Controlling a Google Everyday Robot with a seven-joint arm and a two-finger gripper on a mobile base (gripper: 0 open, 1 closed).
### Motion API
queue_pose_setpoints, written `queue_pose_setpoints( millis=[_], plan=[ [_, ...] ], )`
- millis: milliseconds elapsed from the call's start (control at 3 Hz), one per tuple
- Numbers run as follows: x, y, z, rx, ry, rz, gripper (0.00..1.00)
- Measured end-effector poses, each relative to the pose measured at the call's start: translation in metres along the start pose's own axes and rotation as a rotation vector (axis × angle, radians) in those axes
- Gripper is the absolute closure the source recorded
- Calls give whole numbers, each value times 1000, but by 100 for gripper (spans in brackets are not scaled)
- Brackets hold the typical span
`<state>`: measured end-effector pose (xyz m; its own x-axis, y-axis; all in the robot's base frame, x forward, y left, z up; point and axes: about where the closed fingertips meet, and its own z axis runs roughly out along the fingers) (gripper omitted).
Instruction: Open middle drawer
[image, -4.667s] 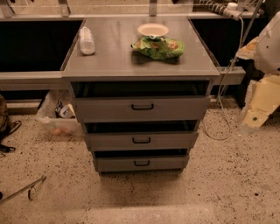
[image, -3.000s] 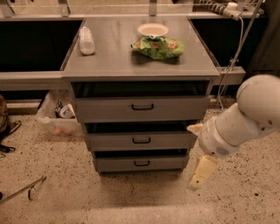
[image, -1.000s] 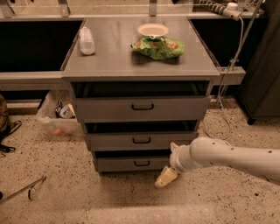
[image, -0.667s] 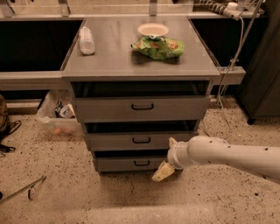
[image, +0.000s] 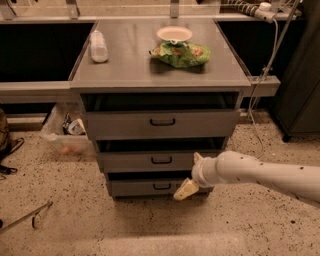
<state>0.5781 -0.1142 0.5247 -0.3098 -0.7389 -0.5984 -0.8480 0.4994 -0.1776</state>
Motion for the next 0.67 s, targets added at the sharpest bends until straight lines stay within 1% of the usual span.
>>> queue_pose_setpoints(
  millis=[333,667],
  plan=[
    [-17,-40,26,19,-78,-16,0],
    [-28,-74,50,7,-130,-22,0]
  ],
)
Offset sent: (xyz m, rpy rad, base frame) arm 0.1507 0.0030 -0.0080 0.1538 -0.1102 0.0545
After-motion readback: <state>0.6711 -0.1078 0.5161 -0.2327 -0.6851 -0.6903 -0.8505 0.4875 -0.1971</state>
